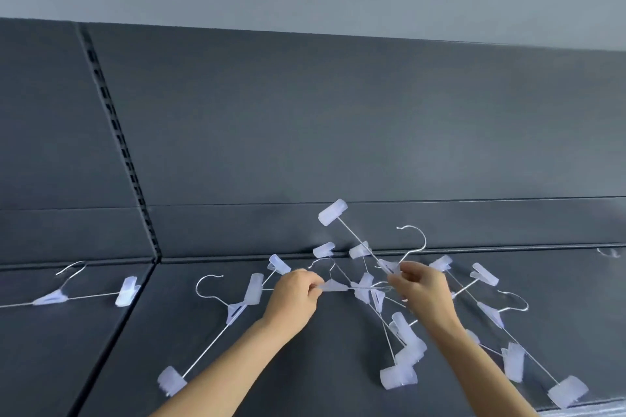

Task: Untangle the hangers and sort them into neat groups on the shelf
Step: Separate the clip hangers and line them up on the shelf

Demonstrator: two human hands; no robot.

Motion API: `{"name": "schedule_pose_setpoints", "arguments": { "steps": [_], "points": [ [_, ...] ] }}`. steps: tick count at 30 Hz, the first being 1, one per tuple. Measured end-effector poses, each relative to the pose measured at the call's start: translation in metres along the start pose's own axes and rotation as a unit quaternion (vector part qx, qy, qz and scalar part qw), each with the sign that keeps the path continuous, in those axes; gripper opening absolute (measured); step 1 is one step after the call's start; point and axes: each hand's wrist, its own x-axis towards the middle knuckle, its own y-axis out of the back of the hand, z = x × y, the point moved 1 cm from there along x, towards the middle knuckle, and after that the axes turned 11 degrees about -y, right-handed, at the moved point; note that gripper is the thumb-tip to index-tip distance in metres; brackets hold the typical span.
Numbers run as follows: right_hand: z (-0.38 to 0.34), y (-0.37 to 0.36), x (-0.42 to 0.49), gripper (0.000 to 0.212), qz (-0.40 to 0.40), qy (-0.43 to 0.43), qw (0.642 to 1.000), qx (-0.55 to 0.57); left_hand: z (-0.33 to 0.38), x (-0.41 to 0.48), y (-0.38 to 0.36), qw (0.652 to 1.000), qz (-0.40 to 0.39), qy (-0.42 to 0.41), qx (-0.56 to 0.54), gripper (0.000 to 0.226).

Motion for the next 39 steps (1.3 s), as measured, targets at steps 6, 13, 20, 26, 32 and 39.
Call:
{"name": "schedule_pose_setpoints", "arguments": {
  "steps": [6, 13, 20, 26, 32, 39],
  "points": [
    [-0.011, -0.024, -0.003, 0.043, -0.012, 0.007, 1.000, -0.005, 0.001, 0.005, 0.000, 0.997, -0.028, 0.027, -0.065, 0.019],
    [0.002, -0.010, -0.010, 0.043, -0.004, 0.005, 1.000, -0.006, -0.005, 0.001, 0.004, 0.999, 0.020, 0.028, -0.005, 0.024],
    [0.007, -0.034, -0.010, 0.043, -0.046, -0.003, 0.999, -0.016, -0.069, -0.073, 0.046, 0.965, 0.119, 0.192, 0.132, 0.040],
    [0.001, -0.069, -0.016, 0.041, -0.107, 0.026, 0.993, -0.049, -0.081, -0.078, 0.049, 0.947, 0.021, 0.265, 0.179, 0.041],
    [-0.003, -0.096, -0.023, 0.045, -0.108, 0.056, 0.984, -0.131, -0.081, -0.085, 0.058, 0.931, -0.002, 0.309, 0.196, 0.039],
    [-0.023, -0.122, -0.038, 0.045, -0.136, 0.084, 0.979, -0.126, -0.098, -0.131, 0.115, 0.935, 0.104, 0.263, 0.213, 0.043]
  ]
}}
